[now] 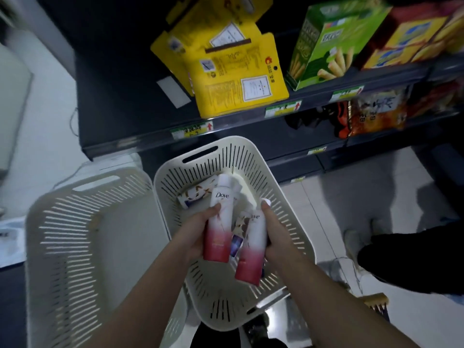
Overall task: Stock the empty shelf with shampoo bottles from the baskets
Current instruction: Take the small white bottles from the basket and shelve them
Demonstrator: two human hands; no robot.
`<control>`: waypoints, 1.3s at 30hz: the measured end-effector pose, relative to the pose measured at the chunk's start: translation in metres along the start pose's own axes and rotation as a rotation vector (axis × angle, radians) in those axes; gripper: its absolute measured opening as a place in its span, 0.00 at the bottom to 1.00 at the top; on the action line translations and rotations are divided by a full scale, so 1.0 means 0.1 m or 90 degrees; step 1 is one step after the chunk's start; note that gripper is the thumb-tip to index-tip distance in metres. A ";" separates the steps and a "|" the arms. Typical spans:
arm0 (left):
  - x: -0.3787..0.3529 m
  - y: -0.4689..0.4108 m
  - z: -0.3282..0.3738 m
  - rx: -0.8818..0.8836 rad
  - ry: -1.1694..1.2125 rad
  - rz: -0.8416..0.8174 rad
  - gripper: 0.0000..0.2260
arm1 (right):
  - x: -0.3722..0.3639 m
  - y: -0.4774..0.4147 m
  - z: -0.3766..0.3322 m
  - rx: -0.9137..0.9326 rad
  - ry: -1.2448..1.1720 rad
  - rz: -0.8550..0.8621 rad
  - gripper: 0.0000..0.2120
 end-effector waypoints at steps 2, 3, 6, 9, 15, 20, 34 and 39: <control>-0.01 0.23 -0.05 -0.035 0.043 0.019 0.23 | -0.10 0.15 -0.07 -0.016 0.012 -0.042 0.26; -0.01 0.35 -0.08 -0.049 0.056 0.032 0.22 | -0.16 0.25 -0.10 -0.026 0.008 -0.074 0.22; -0.02 0.69 -0.24 -0.075 0.092 0.061 0.21 | -0.32 0.53 -0.12 -0.056 0.016 -0.199 0.22; 0.04 1.00 -0.39 -0.106 0.135 0.086 0.22 | -0.48 0.84 -0.13 -0.051 0.167 -0.289 0.22; 0.26 1.76 -0.66 -0.252 0.252 0.146 0.24 | -0.81 1.48 -0.08 0.048 0.359 -0.386 0.09; 0.57 2.45 -1.05 -0.345 0.368 0.182 0.24 | -1.12 2.04 0.31 0.061 0.415 -0.503 0.10; 1.57 4.40 -2.68 -0.509 0.500 0.527 0.20 | -1.67 3.98 1.61 0.178 0.588 -0.872 0.07; 1.86 5.06 -3.33 -0.542 0.514 0.619 0.20 | -1.73 4.70 2.27 0.205 0.648 -0.965 0.12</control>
Point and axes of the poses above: each hand's wrist, its own y-axis away from the middle knuckle, its own x-axis out of the back of the hand, z = x × y, the point moved 7 cm from there along -y, towards the middle knuckle, and after that the axes turned 8 degrees about x, right-handed, at the moved point
